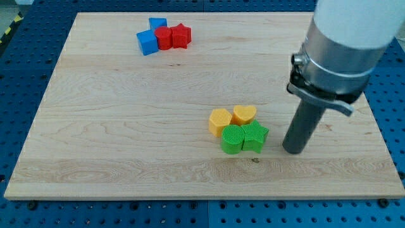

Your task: Separate the green circle along with hexagon from green star and heart

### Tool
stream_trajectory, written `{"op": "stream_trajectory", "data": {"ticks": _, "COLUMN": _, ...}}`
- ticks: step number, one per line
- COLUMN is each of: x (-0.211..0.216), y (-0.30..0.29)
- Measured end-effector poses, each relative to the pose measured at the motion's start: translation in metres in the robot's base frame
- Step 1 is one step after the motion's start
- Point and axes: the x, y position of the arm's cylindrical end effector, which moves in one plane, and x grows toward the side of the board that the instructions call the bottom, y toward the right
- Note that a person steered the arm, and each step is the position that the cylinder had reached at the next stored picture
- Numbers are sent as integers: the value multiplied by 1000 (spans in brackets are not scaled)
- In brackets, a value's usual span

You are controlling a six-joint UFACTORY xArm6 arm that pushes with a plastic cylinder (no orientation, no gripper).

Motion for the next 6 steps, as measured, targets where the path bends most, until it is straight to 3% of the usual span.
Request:
{"op": "stream_trajectory", "data": {"ticks": 2, "x": 24, "y": -75}}
{"op": "stream_trajectory", "data": {"ticks": 6, "x": -45, "y": -118}}
